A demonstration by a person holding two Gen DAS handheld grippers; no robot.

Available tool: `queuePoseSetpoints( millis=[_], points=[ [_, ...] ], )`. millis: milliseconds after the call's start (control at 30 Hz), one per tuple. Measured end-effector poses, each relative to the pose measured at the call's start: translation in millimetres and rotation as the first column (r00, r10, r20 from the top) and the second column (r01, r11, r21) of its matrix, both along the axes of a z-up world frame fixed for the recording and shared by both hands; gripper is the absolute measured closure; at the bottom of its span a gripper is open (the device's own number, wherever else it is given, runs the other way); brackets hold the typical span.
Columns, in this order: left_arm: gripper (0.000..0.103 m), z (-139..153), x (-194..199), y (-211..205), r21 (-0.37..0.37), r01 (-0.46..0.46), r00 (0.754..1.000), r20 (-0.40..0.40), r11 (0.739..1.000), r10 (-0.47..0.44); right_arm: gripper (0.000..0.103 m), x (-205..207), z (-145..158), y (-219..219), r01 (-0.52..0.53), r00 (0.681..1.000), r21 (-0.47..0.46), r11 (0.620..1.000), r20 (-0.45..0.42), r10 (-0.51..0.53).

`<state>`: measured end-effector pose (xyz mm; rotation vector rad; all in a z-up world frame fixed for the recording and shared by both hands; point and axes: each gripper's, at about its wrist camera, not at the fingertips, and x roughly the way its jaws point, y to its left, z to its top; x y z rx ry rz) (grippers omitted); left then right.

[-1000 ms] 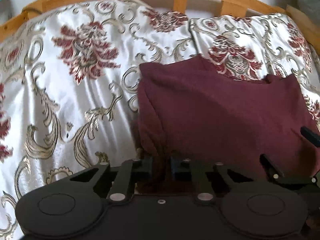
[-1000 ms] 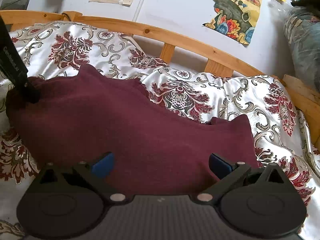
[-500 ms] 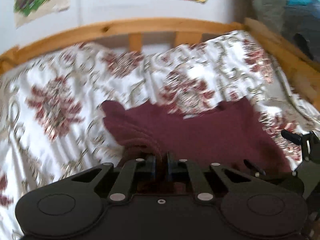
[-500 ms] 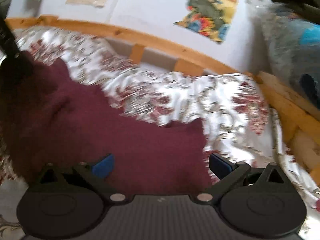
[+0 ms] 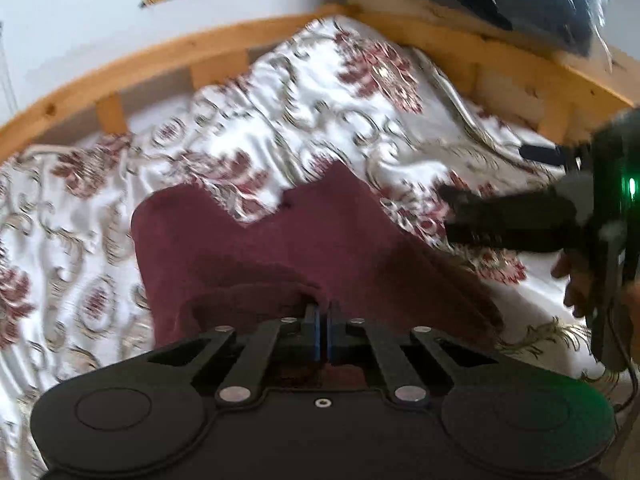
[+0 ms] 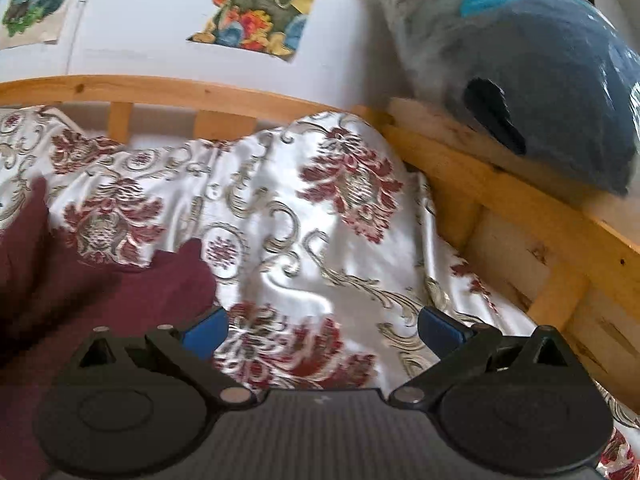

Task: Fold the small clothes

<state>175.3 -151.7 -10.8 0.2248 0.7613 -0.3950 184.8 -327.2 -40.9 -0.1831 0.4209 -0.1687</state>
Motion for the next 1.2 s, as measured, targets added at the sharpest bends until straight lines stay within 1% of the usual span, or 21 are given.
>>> queuePoseSetpoints(
  millis=[100,133,200,267,300,333,433,467,533,667,700,733,767,867,900,1000,1033,1067,1100,1133,1200],
  points=[
    [0.100,-11,-4,-7,0.005,0.005,1.000,-0.004,1.000,-0.005,0.000,2,-3,-5,0.002,1.000,0.011,1.000,-0.014,-0.002],
    [0.098,-13,-6,-6,0.005,0.004,1.000,-0.005,1.000,-0.004,0.000,3,-4,-5,-0.005,1.000,0.017,1.000,-0.018,0.005],
    [0.085,-14,-10,-5,-0.023,0.001,1.000,-0.009,1.000,-0.002,0.000,3,-5,-3,-0.021,1.000,0.025,0.999,-0.021,0.021],
    [0.056,-10,-18,-3,-0.051,0.001,1.000,0.003,0.999,0.000,0.000,3,-5,-2,-0.043,0.999,0.036,0.998,-0.015,0.043],
    [0.048,-8,-22,-3,-0.062,0.007,1.000,0.012,0.998,-0.007,0.000,2,-5,-2,-0.055,0.998,0.047,0.997,-0.007,0.055],
    [0.037,-5,-27,-1,-0.075,0.012,1.000,0.024,0.997,-0.010,0.000,2,-4,-3,-0.070,0.998,0.064,0.996,0.005,0.070],
    [0.027,6,-47,8,-0.130,0.014,0.997,0.075,0.991,-0.005,0.000,1,0,-7,-0.136,0.990,0.146,0.980,0.047,0.130],
    [0.021,9,-52,10,-0.144,0.024,0.996,0.091,0.989,-0.011,0.000,0,0,-9,-0.166,0.986,0.184,0.969,0.056,0.158],
    [0.015,15,-64,15,-0.149,0.043,0.991,0.132,0.988,-0.023,0.000,0,0,-8,-0.216,0.976,0.250,0.944,0.062,0.207],
    [0.013,20,-83,21,-0.065,0.038,0.976,0.218,0.997,-0.023,0.000,-1,-2,-3,-0.312,0.949,0.369,0.875,0.078,0.306],
    [0.011,19,-86,24,-0.041,0.018,0.970,0.241,0.999,-0.007,0.000,1,-3,-1,-0.336,0.940,0.405,0.850,0.082,0.332],
    [0.005,17,-87,26,-0.016,-0.006,0.965,0.260,1.000,0.010,0.000,2,-4,1,-0.367,0.926,0.446,0.817,0.088,0.368],
    [0.003,14,-87,28,0.015,-0.036,0.960,0.277,0.999,0.031,0.000,5,-4,4,-0.395,0.910,0.482,0.782,0.088,0.405],
    [0.003,-1,-80,30,0.115,-0.105,0.957,0.283,0.988,0.069,0.000,16,-7,17,-0.438,0.871,0.563,0.701,0.074,0.485],
    [0.004,-6,-77,30,0.135,-0.120,0.958,0.277,0.984,0.078,0.000,22,-9,22,-0.438,0.865,0.584,0.684,0.065,0.498],
    [0.007,-19,-70,31,0.166,-0.123,0.965,0.249,0.978,0.080,0.001,43,-18,33,-0.406,0.850,0.670,0.622,0.028,0.526],
    [0.009,-23,-68,31,0.172,-0.128,0.967,0.241,0.977,0.084,0.005,50,-21,36,-0.387,0.851,0.692,0.609,0.013,0.525],
    [0.014,-26,-66,32,0.186,-0.131,0.969,0.231,0.974,0.087,0.012,57,-25,38,-0.367,0.849,0.716,0.594,-0.002,0.528],
    [0.017,-29,-65,31,0.200,-0.135,0.971,0.223,0.970,0.089,0.015,63,-28,39,-0.352,0.847,0.733,0.582,-0.015,0.531],
    [0.024,-31,-63,31,0.215,-0.138,0.972,0.216,0.967,0.090,0.022,67,-32,40,-0.336,0.848,0.746,0.574,-0.026,0.530],
    [0.037,-36,-61,32,0.235,-0.142,0.976,0.196,0.962,0.097,0.024,74,-39,44,-0.325,0.843,0.748,0.579,-0.049,0.536]
  ],
)
